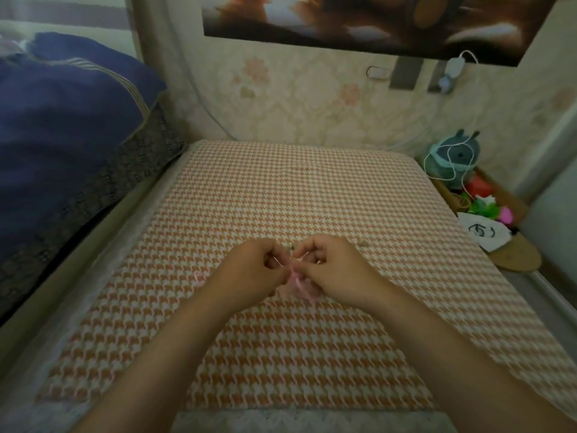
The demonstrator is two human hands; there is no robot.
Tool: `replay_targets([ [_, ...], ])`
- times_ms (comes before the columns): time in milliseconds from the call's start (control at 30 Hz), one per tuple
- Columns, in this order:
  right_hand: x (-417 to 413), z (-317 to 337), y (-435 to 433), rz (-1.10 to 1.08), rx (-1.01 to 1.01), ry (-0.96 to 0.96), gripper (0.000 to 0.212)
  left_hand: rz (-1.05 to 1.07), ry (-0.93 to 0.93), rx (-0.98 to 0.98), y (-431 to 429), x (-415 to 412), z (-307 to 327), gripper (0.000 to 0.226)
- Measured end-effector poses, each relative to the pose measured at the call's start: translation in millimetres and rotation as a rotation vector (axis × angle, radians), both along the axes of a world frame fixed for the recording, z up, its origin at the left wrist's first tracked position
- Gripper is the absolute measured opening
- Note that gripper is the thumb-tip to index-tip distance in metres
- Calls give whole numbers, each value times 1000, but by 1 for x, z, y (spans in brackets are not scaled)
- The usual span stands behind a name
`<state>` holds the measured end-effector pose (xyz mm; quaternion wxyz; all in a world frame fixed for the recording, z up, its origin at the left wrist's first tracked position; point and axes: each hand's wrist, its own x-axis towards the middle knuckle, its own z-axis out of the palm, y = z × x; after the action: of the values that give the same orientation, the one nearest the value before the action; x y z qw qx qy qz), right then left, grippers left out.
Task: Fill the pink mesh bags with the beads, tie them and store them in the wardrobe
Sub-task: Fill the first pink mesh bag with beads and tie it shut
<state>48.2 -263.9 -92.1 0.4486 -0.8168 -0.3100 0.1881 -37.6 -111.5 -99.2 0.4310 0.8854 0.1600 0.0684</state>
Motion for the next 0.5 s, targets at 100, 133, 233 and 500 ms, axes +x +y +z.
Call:
replay_targets([
  [100, -7, 1, -6, 65, 6, -20, 18, -125, 92, 63, -2, -7, 0, 10],
  [133, -9, 1, -9, 88, -3, -40, 19, -169, 127, 65, -4, -10, 1, 10],
  [233, -15, 2, -15, 119, -48, -172, 17, -160, 114, -26, -10, -16, 3, 2],
  [500, -17, 10, -34, 202, -221, -370, 19, -81, 12, -31, -18, -22, 12, 13],
])
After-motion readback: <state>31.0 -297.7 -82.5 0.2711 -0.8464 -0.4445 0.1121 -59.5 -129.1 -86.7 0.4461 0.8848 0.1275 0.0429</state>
